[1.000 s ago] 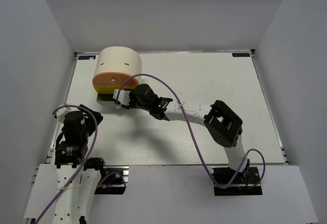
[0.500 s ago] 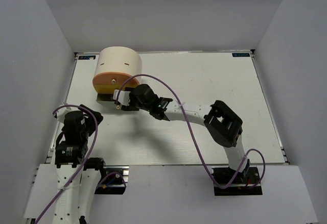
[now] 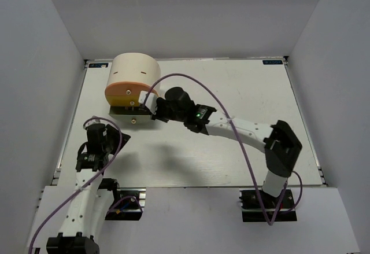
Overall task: Sort the stationery into containers
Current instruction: Close the drawer
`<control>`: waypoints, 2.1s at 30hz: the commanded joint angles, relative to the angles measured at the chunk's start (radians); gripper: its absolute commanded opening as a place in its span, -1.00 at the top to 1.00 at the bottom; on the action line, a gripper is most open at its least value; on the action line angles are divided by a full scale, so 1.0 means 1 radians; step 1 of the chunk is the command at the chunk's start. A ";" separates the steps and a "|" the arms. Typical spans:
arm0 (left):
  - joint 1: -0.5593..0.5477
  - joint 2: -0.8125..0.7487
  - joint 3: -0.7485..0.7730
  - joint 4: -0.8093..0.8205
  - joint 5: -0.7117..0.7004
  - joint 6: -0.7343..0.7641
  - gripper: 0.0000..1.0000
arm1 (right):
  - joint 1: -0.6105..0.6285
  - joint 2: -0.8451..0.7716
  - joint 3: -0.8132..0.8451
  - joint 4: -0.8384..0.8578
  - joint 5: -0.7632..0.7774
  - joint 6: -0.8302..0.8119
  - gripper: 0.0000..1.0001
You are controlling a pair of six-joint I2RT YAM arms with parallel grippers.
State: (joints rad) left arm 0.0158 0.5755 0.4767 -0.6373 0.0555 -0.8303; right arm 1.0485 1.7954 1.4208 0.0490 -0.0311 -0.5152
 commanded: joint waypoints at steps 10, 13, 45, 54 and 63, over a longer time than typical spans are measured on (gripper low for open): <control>0.019 0.316 -0.131 0.557 0.198 -0.061 -0.26 | -0.175 -0.212 -0.192 -0.132 -0.089 0.234 0.46; 0.019 0.409 -0.132 0.649 0.198 -0.079 -0.35 | -0.218 -0.235 -0.233 -0.136 -0.092 0.239 0.44; 0.019 0.824 -0.112 1.157 0.158 -0.331 -0.38 | -0.366 -0.337 -0.356 -0.156 -0.138 0.253 0.41; 0.019 0.882 -0.093 1.199 0.139 -0.374 -0.35 | -0.370 -0.334 -0.364 -0.156 -0.144 0.253 0.41; 0.019 0.949 -0.043 1.231 0.139 -0.405 -0.33 | -0.372 -0.330 -0.367 -0.156 -0.144 0.250 0.41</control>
State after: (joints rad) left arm 0.0307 1.5154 0.3946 0.5526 0.2211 -1.2182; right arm 0.6800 1.4887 1.0630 -0.1253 -0.1612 -0.2691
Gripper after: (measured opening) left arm 0.668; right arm 0.294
